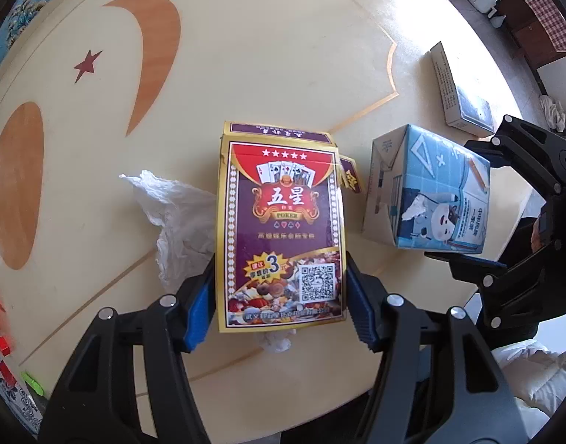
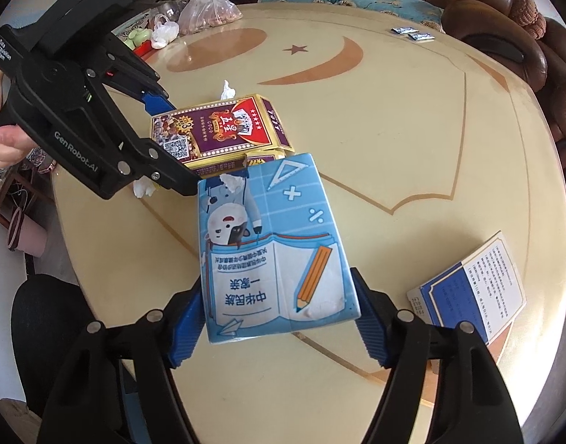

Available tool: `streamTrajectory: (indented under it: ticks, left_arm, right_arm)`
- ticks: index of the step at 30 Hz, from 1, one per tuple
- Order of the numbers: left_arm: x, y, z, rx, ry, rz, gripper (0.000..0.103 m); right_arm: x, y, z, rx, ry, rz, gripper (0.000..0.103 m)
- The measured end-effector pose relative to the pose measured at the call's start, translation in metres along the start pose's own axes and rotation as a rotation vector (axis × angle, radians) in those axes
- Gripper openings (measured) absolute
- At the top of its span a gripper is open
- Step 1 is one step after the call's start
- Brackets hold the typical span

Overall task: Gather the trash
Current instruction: 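Grasp the purple playing-card box with the left tool while the right tool grasps the blue-white milk box, then carry the card box and milk box over the pink trash bin with both tools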

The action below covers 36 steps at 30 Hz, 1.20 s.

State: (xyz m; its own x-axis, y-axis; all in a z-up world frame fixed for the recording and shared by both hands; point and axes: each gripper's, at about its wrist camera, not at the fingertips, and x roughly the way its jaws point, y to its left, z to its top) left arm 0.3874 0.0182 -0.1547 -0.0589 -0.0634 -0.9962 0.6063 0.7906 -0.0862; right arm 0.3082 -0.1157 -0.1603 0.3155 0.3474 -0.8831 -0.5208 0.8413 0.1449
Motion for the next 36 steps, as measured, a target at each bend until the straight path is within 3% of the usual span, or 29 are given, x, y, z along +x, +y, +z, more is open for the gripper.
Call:
streamTrajectory:
  ticks: [12, 24, 36]
  left_arm:
    - [-0.036, -0.036, -0.007, 0.002, -0.037, 0.09, 0.061]
    - [-0.079, -0.081, -0.033, 0.035, -0.1, 0.132, 0.061]
    - [-0.115, -0.124, -0.091, 0.047, -0.183, 0.174, 0.061]
  right_arm:
    - [-0.025, -0.004, -0.006, 0.038, -0.046, -0.038, 0.069]
    - [-0.091, 0.003, -0.006, 0.038, -0.12, -0.115, 0.069]
    - [-0.17, 0.049, -0.041, 0.007, -0.189, -0.184, 0.069]
